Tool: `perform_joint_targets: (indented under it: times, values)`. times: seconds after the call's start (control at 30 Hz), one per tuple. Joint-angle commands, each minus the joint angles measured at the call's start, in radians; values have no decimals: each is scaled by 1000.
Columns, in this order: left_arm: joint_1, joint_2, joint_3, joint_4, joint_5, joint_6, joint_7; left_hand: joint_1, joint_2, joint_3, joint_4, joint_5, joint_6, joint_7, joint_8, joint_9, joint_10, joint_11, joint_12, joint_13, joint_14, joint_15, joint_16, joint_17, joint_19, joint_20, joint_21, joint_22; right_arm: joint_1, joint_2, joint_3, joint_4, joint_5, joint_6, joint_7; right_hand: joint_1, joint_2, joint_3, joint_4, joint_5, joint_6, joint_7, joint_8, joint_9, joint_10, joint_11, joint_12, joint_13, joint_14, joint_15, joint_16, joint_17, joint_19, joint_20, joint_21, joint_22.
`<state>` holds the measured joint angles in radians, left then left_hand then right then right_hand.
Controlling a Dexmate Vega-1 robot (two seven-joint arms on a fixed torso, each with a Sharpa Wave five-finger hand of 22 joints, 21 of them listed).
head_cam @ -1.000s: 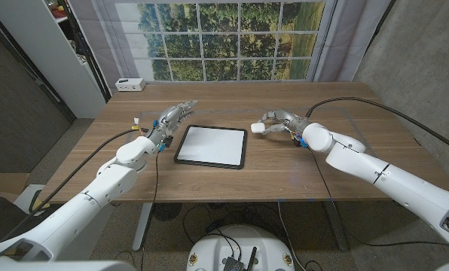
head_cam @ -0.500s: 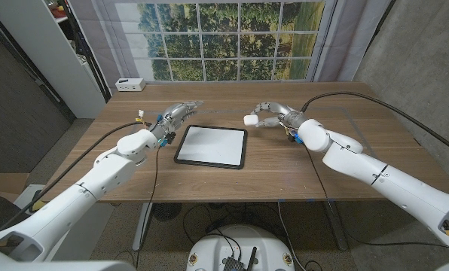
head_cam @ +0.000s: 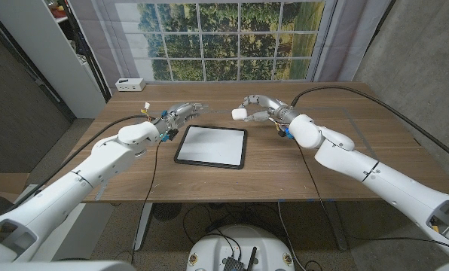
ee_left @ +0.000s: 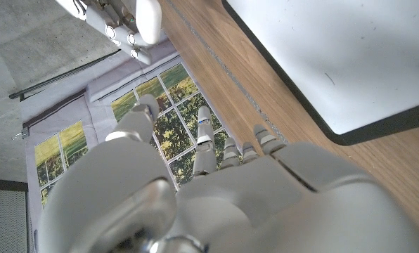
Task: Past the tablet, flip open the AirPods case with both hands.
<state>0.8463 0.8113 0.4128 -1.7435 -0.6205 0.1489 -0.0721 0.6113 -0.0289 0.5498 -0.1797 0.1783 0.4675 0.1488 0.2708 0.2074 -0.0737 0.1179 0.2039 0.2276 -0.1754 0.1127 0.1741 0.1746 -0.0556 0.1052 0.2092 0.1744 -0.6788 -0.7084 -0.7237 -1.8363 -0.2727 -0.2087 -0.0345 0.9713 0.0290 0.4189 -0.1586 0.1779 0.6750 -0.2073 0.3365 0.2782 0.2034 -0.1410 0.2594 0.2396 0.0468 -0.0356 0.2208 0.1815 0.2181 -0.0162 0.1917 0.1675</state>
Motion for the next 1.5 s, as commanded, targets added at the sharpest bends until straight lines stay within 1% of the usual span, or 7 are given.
perform_joint_targets:
  times: [0.03,0.2,0.3,0.97,1.2,1.43,1.5]
  values:
    - [-57,18,38,12,2,36,-97,-2,-68,-35,3,22,13,-7,9,5,3,-5,10,-2,-43,-2,6,6,-8,11,-7,4,36,53,-18,46,-37,57,9,1,8,-7,1,5,1,1,-4,26,3,5,-2,4,5,-138,-6,1,1,0,0,1]
    - [-69,21,52,32,17,1,-146,8,-142,-87,10,62,-15,-42,-11,-1,-14,-25,8,-8,-62,-13,6,7,-32,15,-17,5,48,66,-21,65,-42,71,13,2,8,-9,1,5,2,1,-5,26,3,7,-3,5,6,-137,-7,1,1,1,-1,1]
    - [-63,15,52,30,22,-6,-132,11,-147,-96,12,71,-14,-52,-13,-2,-10,-27,11,-9,-56,-13,10,7,-31,21,-16,5,53,70,-24,69,-48,81,17,3,8,-11,1,5,2,2,-6,26,3,8,-3,5,6,-137,-8,1,1,1,-1,1]
    - [-80,-26,75,55,36,-21,-134,71,-66,-102,37,100,110,-45,9,-3,56,-50,39,-19,-1,-27,23,4,28,28,4,7,71,101,-32,70,-81,121,20,8,9,-19,2,6,3,3,-10,30,4,9,-7,8,7,-136,-11,2,1,3,-3,1]
    - [-64,-46,72,56,37,-48,-113,79,-43,-110,46,97,148,-45,12,-3,99,-65,53,-22,40,-43,29,3,61,28,13,8,63,104,-36,60,-91,121,24,10,10,-23,2,6,6,4,-11,30,8,11,-7,8,9,-135,-11,2,1,-1,-3,1]
    - [-23,-56,56,35,45,-86,-59,92,-12,-117,50,88,194,-40,19,3,155,-71,71,-23,100,-62,38,2,97,42,20,10,55,106,-46,46,-106,105,36,12,11,-25,2,6,5,6,-13,30,10,15,-8,9,11,-136,-12,1,1,-9,-3,1]
    - [-12,-56,50,26,47,-91,-42,106,10,-116,48,80,228,-54,30,9,181,-79,78,-23,126,-71,39,2,110,46,22,11,55,106,-48,44,-107,102,43,13,11,-26,2,6,5,6,-14,31,9,15,-8,9,11,-136,-12,1,1,-9,-3,1]
